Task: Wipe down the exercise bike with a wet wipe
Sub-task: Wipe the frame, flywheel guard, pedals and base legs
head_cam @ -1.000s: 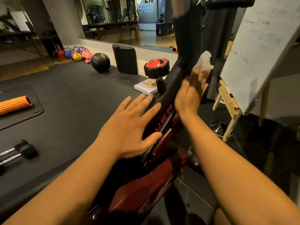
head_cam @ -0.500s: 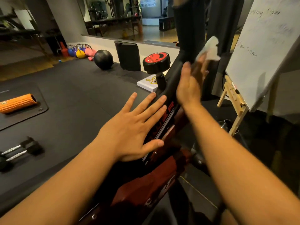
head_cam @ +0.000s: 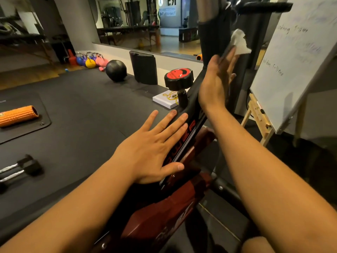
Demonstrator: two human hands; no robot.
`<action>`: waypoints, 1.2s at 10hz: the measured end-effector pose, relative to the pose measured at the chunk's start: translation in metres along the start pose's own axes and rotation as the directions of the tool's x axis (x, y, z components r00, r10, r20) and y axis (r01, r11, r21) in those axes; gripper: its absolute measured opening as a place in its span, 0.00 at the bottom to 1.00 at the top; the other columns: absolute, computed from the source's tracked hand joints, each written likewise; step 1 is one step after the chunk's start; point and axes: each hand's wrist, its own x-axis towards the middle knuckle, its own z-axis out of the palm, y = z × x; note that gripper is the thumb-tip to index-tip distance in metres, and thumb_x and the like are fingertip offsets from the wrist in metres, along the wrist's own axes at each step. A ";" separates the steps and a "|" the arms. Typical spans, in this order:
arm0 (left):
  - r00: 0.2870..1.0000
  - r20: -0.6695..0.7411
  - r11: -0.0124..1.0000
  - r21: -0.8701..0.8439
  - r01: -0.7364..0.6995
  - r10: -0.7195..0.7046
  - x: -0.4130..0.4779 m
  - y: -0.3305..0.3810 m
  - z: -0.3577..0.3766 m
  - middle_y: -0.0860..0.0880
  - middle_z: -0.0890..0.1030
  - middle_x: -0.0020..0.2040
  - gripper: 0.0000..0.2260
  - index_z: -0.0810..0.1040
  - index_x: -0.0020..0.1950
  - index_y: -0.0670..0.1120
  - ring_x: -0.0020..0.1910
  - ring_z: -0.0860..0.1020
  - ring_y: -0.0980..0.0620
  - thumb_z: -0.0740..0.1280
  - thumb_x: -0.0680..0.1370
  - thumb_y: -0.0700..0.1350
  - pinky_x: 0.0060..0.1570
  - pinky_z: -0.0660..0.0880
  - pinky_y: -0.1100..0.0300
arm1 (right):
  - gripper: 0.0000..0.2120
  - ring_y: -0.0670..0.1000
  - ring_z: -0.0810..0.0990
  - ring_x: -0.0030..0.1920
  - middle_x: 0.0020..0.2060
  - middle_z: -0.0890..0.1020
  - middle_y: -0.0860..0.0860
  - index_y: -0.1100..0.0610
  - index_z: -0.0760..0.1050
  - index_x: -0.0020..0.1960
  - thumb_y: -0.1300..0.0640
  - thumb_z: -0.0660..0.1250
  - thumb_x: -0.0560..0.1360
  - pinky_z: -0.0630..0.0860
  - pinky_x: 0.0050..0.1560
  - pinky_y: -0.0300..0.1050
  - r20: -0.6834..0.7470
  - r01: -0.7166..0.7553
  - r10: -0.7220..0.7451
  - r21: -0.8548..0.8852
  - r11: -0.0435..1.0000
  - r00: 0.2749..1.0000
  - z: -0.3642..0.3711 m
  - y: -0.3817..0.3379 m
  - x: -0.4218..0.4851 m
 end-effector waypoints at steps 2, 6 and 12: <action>1.000 -0.013 1.000 0.008 -0.003 0.003 0.000 -0.002 0.001 0.49 0.29 0.78 0.40 0.33 0.79 0.47 0.76 0.29 0.48 0.43 0.78 0.71 0.75 0.36 0.39 | 0.28 0.59 0.47 0.78 0.79 0.49 0.53 0.50 0.43 0.80 0.41 0.42 0.83 0.42 0.76 0.60 0.027 -0.439 0.438 0.074 0.895 0.898 -0.008 0.059 -0.039; 1.000 -0.021 0.999 -0.035 0.010 -0.011 0.000 0.004 -0.004 0.48 0.32 0.78 0.39 0.35 0.79 0.47 0.77 0.31 0.48 0.49 0.79 0.67 0.75 0.36 0.40 | 0.25 0.62 0.70 0.67 0.67 0.71 0.60 0.60 0.66 0.70 0.45 0.53 0.80 0.66 0.68 0.61 0.219 0.126 -0.143 0.089 0.988 0.965 0.027 0.043 -0.232; 0.996 -0.013 0.990 -0.109 0.087 -0.089 0.000 0.000 -0.007 0.50 0.31 0.78 0.37 0.33 0.79 0.48 0.77 0.30 0.52 0.46 0.80 0.67 0.76 0.35 0.45 | 0.27 0.50 0.51 0.78 0.76 0.52 0.34 0.41 0.66 0.71 0.63 0.58 0.76 0.45 0.74 0.61 0.240 0.234 -0.236 0.036 0.972 0.942 0.013 0.070 -0.289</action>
